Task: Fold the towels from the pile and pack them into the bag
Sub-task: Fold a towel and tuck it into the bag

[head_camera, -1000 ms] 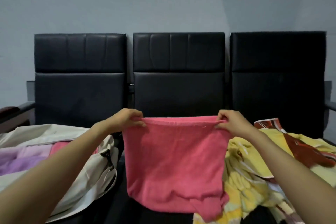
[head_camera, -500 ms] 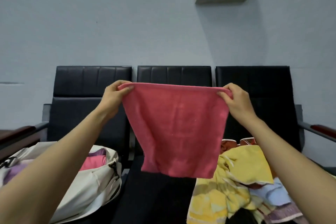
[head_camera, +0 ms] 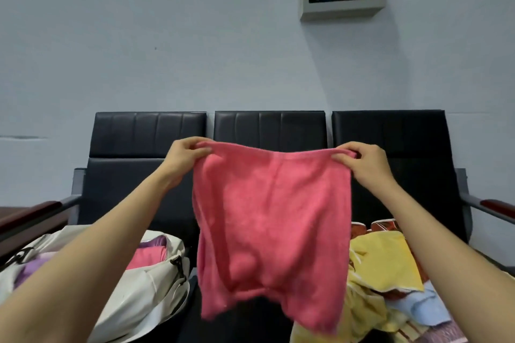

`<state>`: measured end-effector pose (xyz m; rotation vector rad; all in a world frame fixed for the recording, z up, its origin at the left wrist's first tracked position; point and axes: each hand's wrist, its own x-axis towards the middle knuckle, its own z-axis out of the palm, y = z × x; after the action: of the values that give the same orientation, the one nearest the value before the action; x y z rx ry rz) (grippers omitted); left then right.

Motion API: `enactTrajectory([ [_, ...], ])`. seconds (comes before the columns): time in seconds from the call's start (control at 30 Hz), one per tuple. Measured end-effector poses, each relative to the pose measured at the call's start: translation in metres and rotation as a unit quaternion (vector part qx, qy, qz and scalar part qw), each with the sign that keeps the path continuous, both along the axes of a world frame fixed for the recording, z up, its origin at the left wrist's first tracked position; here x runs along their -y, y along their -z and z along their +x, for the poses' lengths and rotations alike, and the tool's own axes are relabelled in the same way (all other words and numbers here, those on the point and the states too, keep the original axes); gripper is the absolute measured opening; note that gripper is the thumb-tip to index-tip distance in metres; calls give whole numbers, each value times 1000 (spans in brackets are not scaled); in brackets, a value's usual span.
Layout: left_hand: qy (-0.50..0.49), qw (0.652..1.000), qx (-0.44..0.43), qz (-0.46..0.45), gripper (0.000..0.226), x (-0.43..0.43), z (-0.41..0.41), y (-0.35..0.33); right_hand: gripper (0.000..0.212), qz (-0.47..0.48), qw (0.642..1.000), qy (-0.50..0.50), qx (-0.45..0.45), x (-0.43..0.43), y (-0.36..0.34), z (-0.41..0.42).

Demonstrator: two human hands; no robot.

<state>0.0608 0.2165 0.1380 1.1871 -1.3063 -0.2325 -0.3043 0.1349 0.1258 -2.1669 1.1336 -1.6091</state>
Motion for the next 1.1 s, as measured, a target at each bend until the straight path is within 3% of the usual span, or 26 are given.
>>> enactTrajectory([
  [0.13,4,996,-93,-10,20,6,6,13,6,9,999,-4,41,3,10,2],
  [0.2,-12,998,-49,43,20,10,10,23,6,19,998,0,58,8,13,4],
  [0.47,0,990,-113,78,16,22,19,48,19,61,997,-38,35,24,36,17],
  [0.7,-77,992,75,58,27,7,31,45,13,94,966,-127,206,16,26,13],
  [0.83,-167,948,241,121,8,17,40,35,14,136,971,-132,149,27,27,13],
  [0.9,-192,912,306,196,21,27,44,42,16,183,976,-101,56,40,35,14],
  [1.0,-205,915,245,248,18,44,50,62,10,217,969,0,-115,57,52,21],
  [1.1,-199,962,78,170,7,57,47,74,8,180,982,49,-36,67,60,36],
])
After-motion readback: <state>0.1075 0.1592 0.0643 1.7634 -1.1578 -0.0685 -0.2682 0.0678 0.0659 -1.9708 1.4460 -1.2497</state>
